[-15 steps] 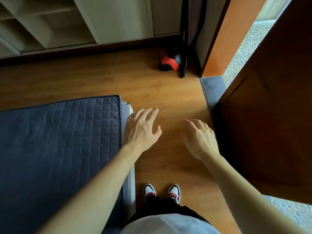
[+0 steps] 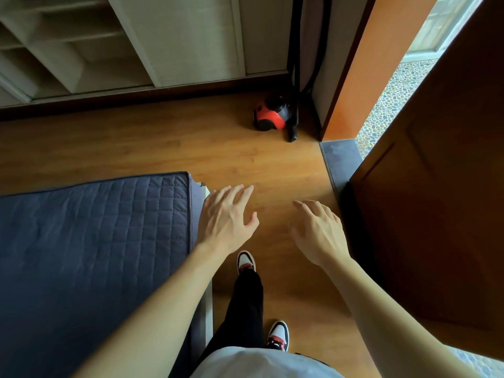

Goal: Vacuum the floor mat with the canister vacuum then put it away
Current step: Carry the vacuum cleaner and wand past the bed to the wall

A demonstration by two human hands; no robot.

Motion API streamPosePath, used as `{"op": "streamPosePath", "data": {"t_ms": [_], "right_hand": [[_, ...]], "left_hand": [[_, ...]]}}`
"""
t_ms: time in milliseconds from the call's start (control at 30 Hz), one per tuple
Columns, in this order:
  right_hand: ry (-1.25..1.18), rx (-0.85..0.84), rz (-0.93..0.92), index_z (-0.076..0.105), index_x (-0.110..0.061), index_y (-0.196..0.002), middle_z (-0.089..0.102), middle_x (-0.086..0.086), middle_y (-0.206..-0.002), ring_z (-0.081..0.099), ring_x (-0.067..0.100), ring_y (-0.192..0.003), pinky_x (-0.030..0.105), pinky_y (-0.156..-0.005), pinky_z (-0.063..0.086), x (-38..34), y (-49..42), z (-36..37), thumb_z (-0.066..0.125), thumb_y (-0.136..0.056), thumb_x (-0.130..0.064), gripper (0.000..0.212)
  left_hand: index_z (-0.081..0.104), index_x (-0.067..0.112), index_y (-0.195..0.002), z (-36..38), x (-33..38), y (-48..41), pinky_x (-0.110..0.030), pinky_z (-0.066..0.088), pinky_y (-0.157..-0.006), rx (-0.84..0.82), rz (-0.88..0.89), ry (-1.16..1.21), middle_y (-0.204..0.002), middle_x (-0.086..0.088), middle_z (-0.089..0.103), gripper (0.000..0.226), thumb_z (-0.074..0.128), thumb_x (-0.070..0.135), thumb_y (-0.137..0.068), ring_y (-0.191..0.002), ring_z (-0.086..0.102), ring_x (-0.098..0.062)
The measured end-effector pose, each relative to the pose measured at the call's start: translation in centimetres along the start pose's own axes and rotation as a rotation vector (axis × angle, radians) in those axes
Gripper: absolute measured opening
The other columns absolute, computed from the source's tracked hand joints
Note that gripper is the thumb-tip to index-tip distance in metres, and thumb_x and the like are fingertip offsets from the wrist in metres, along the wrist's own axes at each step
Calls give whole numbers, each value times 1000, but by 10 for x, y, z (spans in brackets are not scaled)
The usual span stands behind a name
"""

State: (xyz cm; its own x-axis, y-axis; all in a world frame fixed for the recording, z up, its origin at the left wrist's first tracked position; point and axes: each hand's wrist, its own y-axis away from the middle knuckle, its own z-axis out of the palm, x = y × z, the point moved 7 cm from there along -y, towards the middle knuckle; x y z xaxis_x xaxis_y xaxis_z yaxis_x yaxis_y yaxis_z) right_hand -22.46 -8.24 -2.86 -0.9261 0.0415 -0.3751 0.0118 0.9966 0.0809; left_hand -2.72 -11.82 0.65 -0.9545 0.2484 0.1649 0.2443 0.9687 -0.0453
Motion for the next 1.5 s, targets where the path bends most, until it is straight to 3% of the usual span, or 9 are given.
{"op": "streamPosePath", "data": {"t_ms": [667, 933, 1233, 1500], "right_hand": [[77, 59, 116, 45, -32, -149, 51, -1, -148, 49, 25, -134, 46, -107, 44, -47, -259, -32, 55, -96, -50, 57], [86, 53, 149, 46, -31, -149, 51, 0, -149, 50, 26, -134, 44, -107, 43, -47, -332, -38, 57, -96, -49, 57], [35, 43, 136, 46, -29, -149, 51, 0, -149, 50, 24, -134, 41, -107, 43, -24, -438, -32, 57, -97, -49, 57], [8, 66, 124, 49, -26, -147, 55, 2, -145, 52, 26, -132, 43, -104, 45, 31, -581, -62, 59, -96, -47, 56]], "left_hand": [[46, 25, -145, -11, -104, -273, -41, 43, -106, 27, 111, 54, -141, 1, 56, 63, 39, 51, -88, -128, 51, -19], [46, 25, -144, -15, -120, -356, -39, 42, -107, 59, 143, 88, -140, -1, 56, 61, 49, 49, -89, -127, 52, -20], [44, 26, -146, 5, -125, -457, -41, 42, -109, 20, 128, 75, -143, 0, 54, 62, 47, 51, -89, -131, 49, -19], [53, 23, -140, 2, -107, -609, -42, 42, -106, 39, 137, 31, -137, -1, 59, 61, 48, 48, -85, -126, 53, -21]]}}
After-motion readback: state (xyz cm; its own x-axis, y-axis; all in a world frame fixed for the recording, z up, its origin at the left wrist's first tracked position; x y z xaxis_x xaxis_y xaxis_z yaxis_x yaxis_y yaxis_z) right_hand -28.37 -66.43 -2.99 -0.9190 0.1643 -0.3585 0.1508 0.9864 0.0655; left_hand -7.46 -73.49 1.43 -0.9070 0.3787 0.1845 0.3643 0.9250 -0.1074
